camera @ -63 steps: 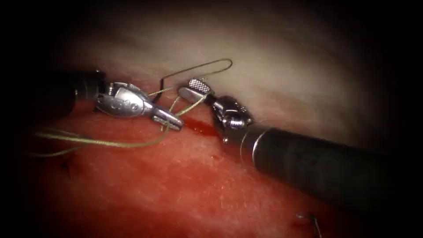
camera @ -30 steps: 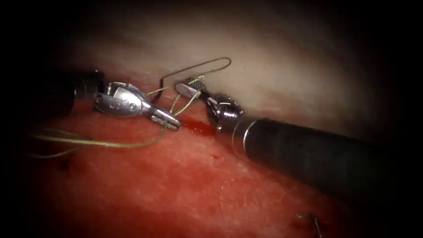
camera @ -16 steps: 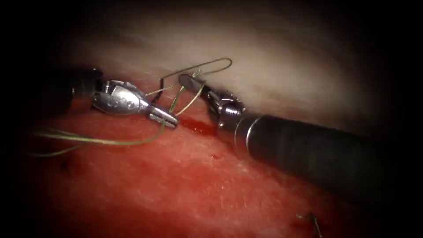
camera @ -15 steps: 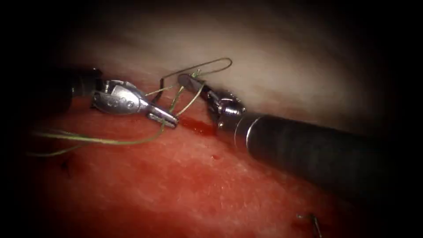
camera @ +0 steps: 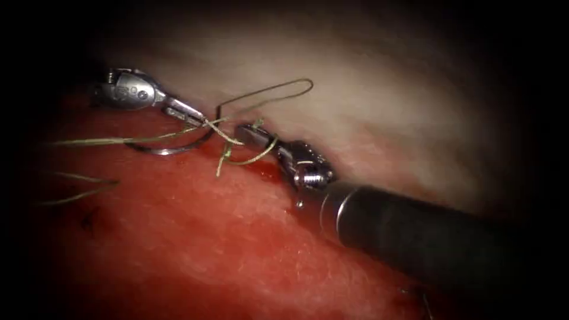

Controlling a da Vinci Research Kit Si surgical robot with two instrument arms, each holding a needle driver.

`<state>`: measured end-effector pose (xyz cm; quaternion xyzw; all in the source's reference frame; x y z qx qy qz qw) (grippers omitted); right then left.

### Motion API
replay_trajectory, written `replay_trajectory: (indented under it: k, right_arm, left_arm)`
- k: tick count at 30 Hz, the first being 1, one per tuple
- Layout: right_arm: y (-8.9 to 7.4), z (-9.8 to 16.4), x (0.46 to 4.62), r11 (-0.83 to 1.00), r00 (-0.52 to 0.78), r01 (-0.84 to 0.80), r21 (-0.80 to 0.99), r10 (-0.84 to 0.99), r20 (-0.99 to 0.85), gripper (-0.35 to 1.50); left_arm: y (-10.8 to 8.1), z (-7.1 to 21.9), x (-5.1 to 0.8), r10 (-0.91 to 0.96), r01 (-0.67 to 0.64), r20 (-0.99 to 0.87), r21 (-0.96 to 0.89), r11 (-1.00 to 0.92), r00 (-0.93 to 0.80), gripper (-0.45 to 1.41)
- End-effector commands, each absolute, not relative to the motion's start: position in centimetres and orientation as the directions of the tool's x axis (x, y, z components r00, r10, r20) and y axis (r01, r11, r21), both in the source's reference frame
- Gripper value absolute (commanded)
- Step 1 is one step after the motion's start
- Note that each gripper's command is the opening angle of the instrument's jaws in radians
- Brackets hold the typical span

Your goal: Wound Closure

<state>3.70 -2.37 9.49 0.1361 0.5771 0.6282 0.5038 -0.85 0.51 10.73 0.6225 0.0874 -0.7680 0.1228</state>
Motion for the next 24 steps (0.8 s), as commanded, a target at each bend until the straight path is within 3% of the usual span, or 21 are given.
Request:
replay_trajectory:
  k: [1,13,24]
  right_arm:
    - [-2.4,9.5,3.81,0.191,-0.446,-0.471,0.861,0.791,-0.419,-0.35]
    - [-2.6,9.4,3.89,0.431,-0.29,-0.426,0.795,0.767,-0.572,-0.35]
    - [-2.7,9.3,3.89,0.684,-0.109,-0.382,0.622,0.635,-0.765,-0.35]
  left_arm:
    - [0.6,10.8,-0.89,-0.079,0.289,-0.977,0.019,-0.957,-0.197,-0.45]
    - [1.3,11.1,-0.93,-0.04,0.222,-0.976,-0.009,-0.975,-0.212,-0.45]
    - [1.9,11.2,-0.8,0.002,0.132,-0.974,-0.033,-0.991,-0.225,-0.45]
